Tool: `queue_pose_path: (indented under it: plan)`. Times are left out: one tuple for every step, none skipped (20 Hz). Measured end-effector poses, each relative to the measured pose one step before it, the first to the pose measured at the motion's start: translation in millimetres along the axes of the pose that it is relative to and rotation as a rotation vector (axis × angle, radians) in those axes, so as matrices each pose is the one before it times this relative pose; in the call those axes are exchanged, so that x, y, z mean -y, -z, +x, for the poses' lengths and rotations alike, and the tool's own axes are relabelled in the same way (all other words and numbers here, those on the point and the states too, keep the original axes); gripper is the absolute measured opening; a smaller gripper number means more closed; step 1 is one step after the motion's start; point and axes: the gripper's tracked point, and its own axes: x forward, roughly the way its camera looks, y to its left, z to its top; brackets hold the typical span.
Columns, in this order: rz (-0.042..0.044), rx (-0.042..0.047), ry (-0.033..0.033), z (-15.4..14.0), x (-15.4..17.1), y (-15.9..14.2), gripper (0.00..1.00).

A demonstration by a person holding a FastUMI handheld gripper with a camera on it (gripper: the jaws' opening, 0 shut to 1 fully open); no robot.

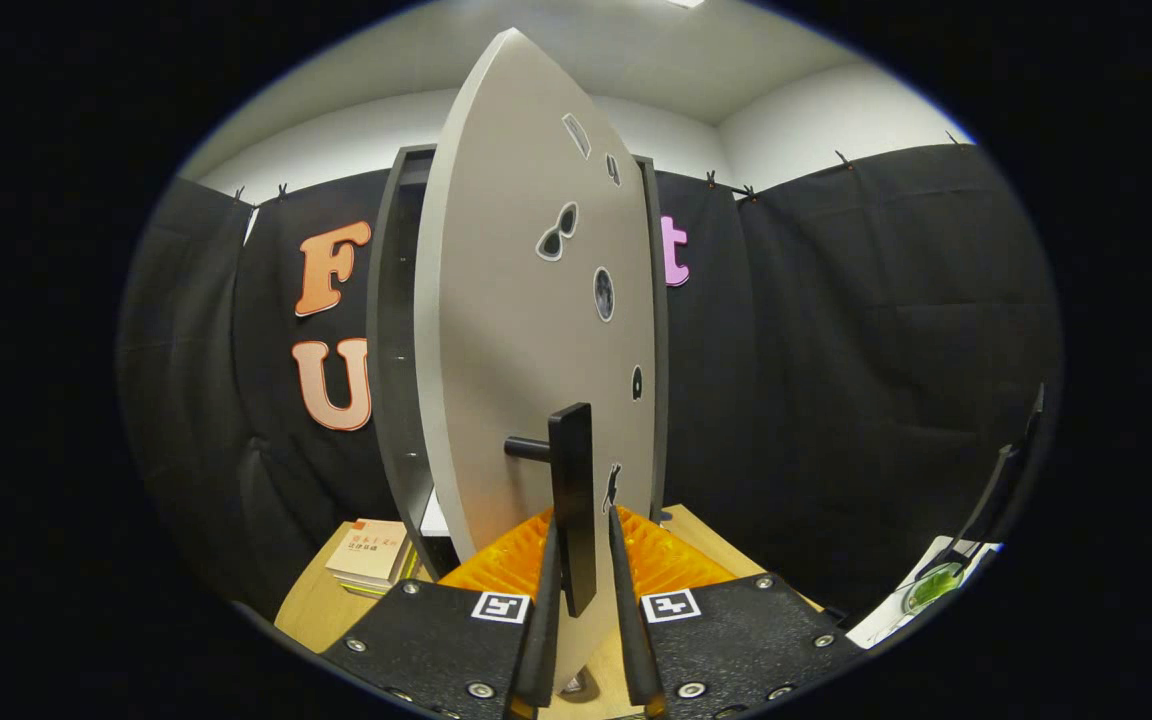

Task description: Open the shoe cabinet door, grab the shoes and put them into the shoe cabinet, then close the shoe cabinet door.

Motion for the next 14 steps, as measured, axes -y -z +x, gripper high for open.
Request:
queue_pose_path:
  plan:
    - [-0.00241,0.00008,0.00609,-0.31,1.67,0.27,0.27]
    - [0.00104,-0.00108,0.0042,-0.09,1.63,0.49,0.27]
    - [0.00608,0.00174,0.00418,-0.49,1.23,-0.26,0.27]
    - [0.0098,-0.00198,0.00597,0.05,1.51,0.65,0.27]
    - [0.01299,0.0005,0.0075,-0.83,1.22,0.0,0.27]
    - [0.00195,0.00063,0.00851,0.65,1.19,0.75,0.27]
    - [-0.00155,0.00241,0.01208,0.02,2.81,0.24,0.27]
    - [0.00149,0.00182,0.01615,0.87,2.28,-0.32,0.27]
    - [0.00209,0.00043,0.01343,1.93,3.6,-0.34,0.27]
    - [0.00438,0.00114,0.01046,3.75,11.22,-4.0,0.27]
    - [0.0072,0.00061,0.0134,-0.42,12.05,-0.23,0.27]
    - [0.00587,-0.00549,0.01612,-1.93,13.63,4.69,0.27]
    - [0.00175,-0.00464,0.01383,-2.18,8.84,1.93,0.27]
    - [-0.00087,-0.00235,0.00794,-0.81,5.2,0.58,0.27]
